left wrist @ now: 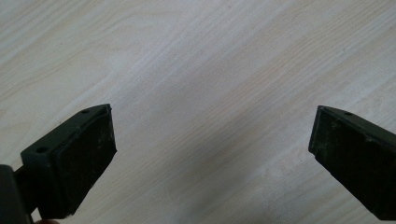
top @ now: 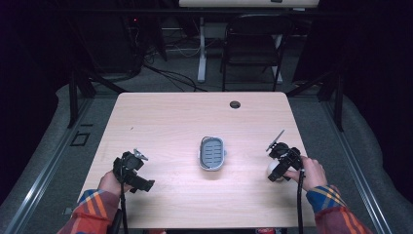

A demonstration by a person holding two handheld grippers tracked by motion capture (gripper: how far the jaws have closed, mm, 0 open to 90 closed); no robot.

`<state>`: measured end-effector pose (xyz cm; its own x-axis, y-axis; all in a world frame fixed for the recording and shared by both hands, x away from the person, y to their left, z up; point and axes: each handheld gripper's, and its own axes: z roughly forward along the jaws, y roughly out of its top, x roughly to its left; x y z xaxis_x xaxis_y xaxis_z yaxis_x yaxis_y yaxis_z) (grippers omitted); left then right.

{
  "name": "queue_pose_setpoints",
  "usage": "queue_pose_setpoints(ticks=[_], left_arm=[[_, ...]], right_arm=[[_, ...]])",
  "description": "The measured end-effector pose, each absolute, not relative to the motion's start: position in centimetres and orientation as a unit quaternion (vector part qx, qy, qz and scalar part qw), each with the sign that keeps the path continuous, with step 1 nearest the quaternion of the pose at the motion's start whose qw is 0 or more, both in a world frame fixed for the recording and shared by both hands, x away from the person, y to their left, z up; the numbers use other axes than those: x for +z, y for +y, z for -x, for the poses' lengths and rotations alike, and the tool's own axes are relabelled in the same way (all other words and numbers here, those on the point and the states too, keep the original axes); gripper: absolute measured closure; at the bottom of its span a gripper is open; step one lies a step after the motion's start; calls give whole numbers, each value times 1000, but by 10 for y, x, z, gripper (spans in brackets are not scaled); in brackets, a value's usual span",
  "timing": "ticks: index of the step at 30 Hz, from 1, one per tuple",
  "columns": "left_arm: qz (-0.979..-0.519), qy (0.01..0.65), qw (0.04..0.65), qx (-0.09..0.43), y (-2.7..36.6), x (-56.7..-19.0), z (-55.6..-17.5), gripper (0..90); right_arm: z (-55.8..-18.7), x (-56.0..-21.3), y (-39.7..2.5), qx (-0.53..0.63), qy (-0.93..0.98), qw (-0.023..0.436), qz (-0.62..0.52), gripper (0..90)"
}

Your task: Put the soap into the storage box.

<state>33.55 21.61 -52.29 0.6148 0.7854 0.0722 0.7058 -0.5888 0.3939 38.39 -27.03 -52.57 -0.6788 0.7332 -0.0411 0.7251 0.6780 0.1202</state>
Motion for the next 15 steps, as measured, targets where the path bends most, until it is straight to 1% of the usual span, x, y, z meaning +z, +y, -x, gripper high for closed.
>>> queue_pose_setpoints(ticks=[1, 6, 7, 8, 10, 11, 14, 15], left_arm=[[-883, 422, 166, 120, 216, -523, -335, 5], [-883, 422, 166, 120, 216, -523, -336, 5], [-883, 422, 166, 120, 216, -523, -336, 5], [-883, 422, 165, 120, 216, -523, -336, 5], [-884, 421, 165, 120, 216, -523, -336, 5], [-883, 422, 166, 120, 216, -523, -336, 5], [-883, 422, 166, 120, 216, -523, -336, 5], [-884, 421, 165, 120, 216, -523, -336, 5]], right_arm=[[-386, -527, -270, 43, 915, 35, -399, 67], [-389, -530, -270, 44, 913, 33, -405, 65], [-394, -527, -270, 18, 920, 23, -390, 76], [-394, -527, -270, 18, 920, 23, -390, 76], [-393, -531, -269, 37, 914, 23, -404, 87], [-392, -535, -268, 47, 910, 25, -412, 121], [-393, -534, -267, 38, 913, 22, -407, 129], [-393, -534, -267, 47, 910, 27, -410, 144]])
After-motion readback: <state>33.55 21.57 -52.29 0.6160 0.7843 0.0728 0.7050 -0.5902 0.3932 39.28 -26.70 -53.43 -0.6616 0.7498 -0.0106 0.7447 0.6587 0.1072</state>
